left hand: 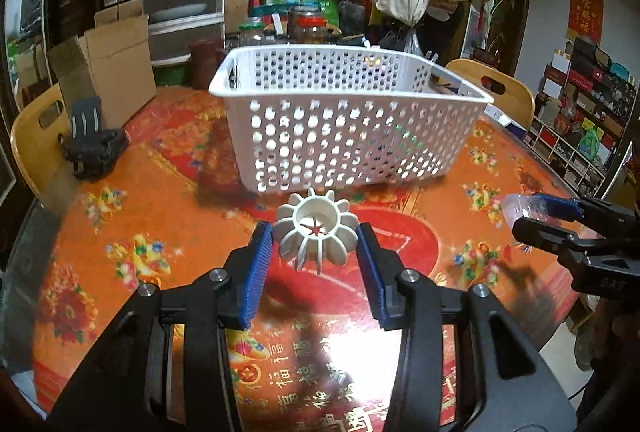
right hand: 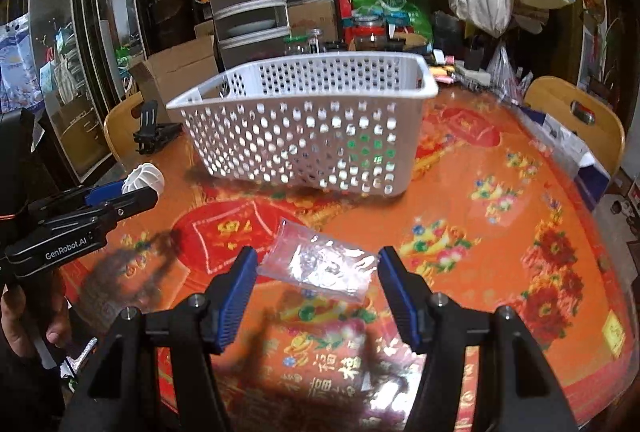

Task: Organize soft objects
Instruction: 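Carry the ribbed piece and clear bag into the basket and open both grippers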

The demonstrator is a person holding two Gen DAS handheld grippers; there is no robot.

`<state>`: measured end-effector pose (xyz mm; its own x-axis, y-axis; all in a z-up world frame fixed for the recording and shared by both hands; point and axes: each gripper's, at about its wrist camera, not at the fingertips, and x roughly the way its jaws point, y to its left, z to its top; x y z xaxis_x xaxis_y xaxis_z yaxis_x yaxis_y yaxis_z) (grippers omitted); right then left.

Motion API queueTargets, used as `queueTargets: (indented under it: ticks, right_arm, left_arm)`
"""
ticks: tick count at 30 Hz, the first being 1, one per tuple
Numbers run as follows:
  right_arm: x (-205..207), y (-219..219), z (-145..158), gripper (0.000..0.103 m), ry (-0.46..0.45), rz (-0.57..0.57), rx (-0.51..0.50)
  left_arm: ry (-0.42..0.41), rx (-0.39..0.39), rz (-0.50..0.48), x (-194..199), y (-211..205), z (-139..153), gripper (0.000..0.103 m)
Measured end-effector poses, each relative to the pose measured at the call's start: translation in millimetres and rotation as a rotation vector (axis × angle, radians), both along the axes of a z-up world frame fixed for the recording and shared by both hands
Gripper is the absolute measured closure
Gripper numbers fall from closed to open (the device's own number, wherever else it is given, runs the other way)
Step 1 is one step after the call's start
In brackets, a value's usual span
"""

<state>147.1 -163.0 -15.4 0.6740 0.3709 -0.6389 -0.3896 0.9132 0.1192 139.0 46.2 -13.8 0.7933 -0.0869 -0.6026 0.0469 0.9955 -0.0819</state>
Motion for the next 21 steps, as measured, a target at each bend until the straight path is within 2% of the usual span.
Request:
queueTargets:
  ticks: [11, 21]
  right_arm:
    - [15, -2, 48, 0.041, -0.068, 0.021, -0.005]
    - [51, 2, 92, 0.041, -0.108, 0.030, -0.016]
  left_arm:
    - [-0.043, 0.015, -0.035, 10, -8, 45, 0.063]
    - [-0.071, 0.037, -0.047, 49, -8, 95, 0.063]
